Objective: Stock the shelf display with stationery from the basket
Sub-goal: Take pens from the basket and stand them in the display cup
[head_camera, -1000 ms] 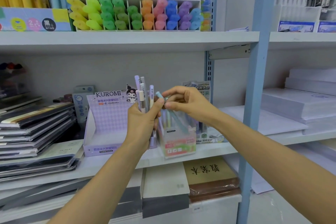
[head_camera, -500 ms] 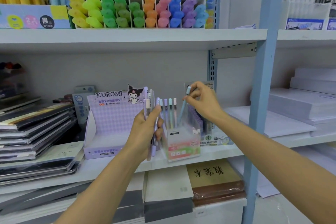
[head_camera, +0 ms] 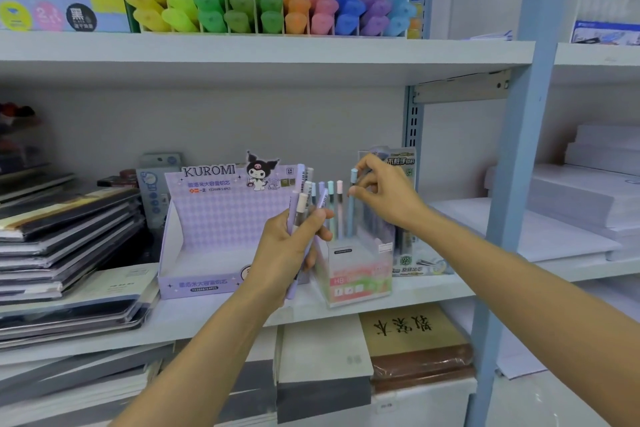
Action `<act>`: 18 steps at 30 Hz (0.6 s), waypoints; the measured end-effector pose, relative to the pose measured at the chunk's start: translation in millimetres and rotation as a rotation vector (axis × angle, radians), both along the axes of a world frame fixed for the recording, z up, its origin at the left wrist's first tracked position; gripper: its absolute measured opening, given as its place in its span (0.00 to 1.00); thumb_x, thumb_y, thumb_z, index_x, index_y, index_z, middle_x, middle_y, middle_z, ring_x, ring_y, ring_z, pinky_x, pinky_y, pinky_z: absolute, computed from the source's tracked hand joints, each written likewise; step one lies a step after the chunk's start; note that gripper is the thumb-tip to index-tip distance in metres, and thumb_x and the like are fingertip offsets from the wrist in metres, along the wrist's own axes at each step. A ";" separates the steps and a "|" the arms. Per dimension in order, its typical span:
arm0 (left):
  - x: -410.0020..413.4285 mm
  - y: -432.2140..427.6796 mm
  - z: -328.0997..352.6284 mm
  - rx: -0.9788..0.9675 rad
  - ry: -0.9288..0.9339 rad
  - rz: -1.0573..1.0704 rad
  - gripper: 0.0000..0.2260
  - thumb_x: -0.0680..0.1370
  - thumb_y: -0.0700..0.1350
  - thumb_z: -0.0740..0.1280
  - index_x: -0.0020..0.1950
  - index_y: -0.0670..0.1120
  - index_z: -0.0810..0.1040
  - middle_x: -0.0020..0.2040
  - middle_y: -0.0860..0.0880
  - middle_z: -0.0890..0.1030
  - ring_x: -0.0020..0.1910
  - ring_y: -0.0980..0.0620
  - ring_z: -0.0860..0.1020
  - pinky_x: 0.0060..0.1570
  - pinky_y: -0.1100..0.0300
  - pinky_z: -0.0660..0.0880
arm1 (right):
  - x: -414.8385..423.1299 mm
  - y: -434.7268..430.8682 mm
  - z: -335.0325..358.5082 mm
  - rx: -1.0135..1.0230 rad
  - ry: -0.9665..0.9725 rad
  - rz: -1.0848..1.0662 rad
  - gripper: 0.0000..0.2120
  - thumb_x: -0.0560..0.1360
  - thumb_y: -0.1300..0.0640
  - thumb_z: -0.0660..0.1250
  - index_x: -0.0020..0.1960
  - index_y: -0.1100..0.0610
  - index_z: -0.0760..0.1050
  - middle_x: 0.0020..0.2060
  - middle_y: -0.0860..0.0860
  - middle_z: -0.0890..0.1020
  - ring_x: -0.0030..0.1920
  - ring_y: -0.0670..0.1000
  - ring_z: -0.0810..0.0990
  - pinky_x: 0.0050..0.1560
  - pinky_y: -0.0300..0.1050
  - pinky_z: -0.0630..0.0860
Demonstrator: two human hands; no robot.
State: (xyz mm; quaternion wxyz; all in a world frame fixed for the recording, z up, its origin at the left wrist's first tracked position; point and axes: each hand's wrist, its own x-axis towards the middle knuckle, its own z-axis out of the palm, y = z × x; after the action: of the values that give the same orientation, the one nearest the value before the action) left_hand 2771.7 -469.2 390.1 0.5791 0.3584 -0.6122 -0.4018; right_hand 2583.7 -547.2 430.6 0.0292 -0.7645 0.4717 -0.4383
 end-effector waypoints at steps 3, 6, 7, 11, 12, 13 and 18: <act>-0.5 -0.6 1.1 -0.020 -0.014 0.019 0.09 0.80 0.47 0.64 0.53 0.43 0.82 0.36 0.48 0.81 0.25 0.52 0.66 0.26 0.62 0.68 | 1.5 -2.8 -2.8 -0.014 0.044 -0.047 0.12 0.75 0.57 0.71 0.55 0.56 0.70 0.37 0.47 0.84 0.39 0.47 0.79 0.49 0.54 0.77; 1.2 -1.3 1.7 -0.016 -0.009 0.017 0.10 0.80 0.46 0.64 0.54 0.42 0.82 0.37 0.47 0.82 0.24 0.52 0.67 0.26 0.62 0.68 | 0.1 -3.1 -2.6 -0.056 0.072 -0.050 0.16 0.75 0.58 0.71 0.58 0.54 0.66 0.35 0.47 0.82 0.35 0.47 0.77 0.45 0.53 0.77; 1.6 -1.6 1.3 -0.010 -0.004 0.015 0.10 0.80 0.46 0.64 0.54 0.42 0.82 0.37 0.47 0.82 0.24 0.52 0.67 0.26 0.62 0.68 | 0.5 -2.7 -2.9 -0.083 0.091 -0.051 0.16 0.75 0.59 0.70 0.58 0.54 0.67 0.36 0.47 0.81 0.36 0.48 0.77 0.45 0.53 0.77; 1.4 -2.0 -0.6 0.005 0.011 0.012 0.10 0.80 0.46 0.64 0.53 0.42 0.82 0.37 0.47 0.82 0.24 0.53 0.67 0.26 0.63 0.68 | 1.7 -4.5 -3.7 -0.243 0.103 -0.083 0.07 0.76 0.57 0.69 0.53 0.55 0.74 0.44 0.45 0.76 0.37 0.50 0.76 0.44 0.53 0.77; 1.4 -2.1 -0.5 0.008 0.015 0.010 0.10 0.80 0.45 0.64 0.53 0.42 0.82 0.37 0.47 0.82 0.24 0.53 0.67 0.26 0.63 0.68 | 0.9 -6.1 -3.8 -0.275 0.097 -0.113 0.05 0.77 0.56 0.68 0.51 0.55 0.76 0.45 0.46 0.76 0.39 0.50 0.75 0.44 0.53 0.77; 1.6 -2.0 -0.3 0.010 0.015 0.008 0.10 0.80 0.45 0.64 0.53 0.42 0.82 0.38 0.47 0.82 0.24 0.53 0.67 0.26 0.63 0.68 | -0.3 -8.0 -4.5 -0.285 0.098 -0.147 0.04 0.77 0.56 0.67 0.50 0.56 0.77 0.46 0.47 0.76 0.42 0.50 0.75 0.45 0.52 0.76; 2.3 -0.4 0.1 -0.002 0.008 0.006 0.09 0.80 0.45 0.64 0.52 0.42 0.82 0.38 0.46 0.81 0.23 0.54 0.68 0.25 0.64 0.69 | -5.1 -11.9 -10.5 -0.133 0.138 -0.169 0.10 0.79 0.54 0.66 0.56 0.57 0.81 0.50 0.52 0.73 0.53 0.51 0.72 0.52 0.49 0.73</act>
State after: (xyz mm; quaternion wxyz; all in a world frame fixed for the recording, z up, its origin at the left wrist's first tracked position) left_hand 2774.0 -469.7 390.2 0.5833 0.3579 -0.6091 -0.4007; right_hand 2578.6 -559.0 420.1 -0.0913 -0.7506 0.5052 -0.4160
